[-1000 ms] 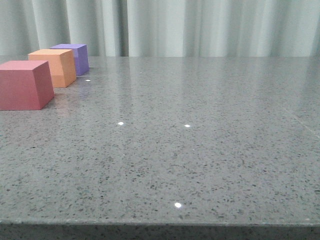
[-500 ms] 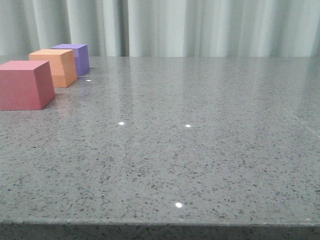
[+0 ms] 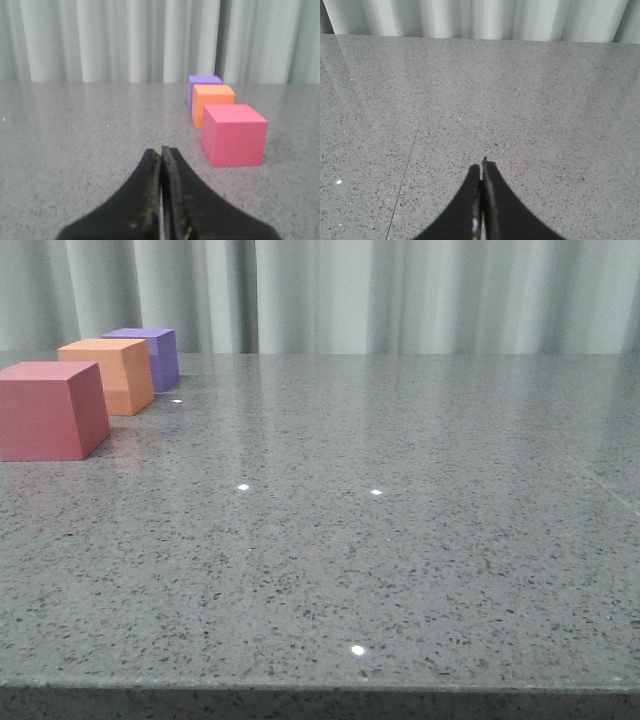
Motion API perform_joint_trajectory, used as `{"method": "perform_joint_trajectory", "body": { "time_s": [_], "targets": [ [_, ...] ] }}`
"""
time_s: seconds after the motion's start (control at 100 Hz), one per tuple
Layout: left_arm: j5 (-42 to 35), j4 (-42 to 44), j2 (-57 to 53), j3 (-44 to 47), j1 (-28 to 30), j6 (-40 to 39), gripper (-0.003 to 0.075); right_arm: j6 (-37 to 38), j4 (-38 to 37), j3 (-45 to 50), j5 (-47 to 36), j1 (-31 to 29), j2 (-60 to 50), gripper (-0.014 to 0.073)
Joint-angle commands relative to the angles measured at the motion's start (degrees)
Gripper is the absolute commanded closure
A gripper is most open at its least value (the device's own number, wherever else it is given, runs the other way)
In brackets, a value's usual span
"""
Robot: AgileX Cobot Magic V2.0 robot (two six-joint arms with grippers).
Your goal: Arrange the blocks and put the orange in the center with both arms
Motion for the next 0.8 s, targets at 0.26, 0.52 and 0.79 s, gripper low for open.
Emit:
{"method": "perform_joint_trajectory", "body": {
  "time_s": [0.26, 0.52, 0.79],
  "targets": [
    [-6.18, 0.35, -2.13, 2.38, 0.18, -1.18, 0.0741, -0.54, -1.03, -1.37, -4.49, -0.35, 0.14, 0.0662],
    [-6.18, -0.04, -2.13, 2.38, 0.18, -1.18, 0.0741, -0.54, -1.03, -1.37, -4.49, -0.35, 0.14, 0.0662],
    [-6.18, -0.04, -2.13, 2.38, 0.18, -1.18, 0.0741, -0.54, -1.03, -1.37, -4.49, -0.35, 0.14, 0.0662]
  ]
}}
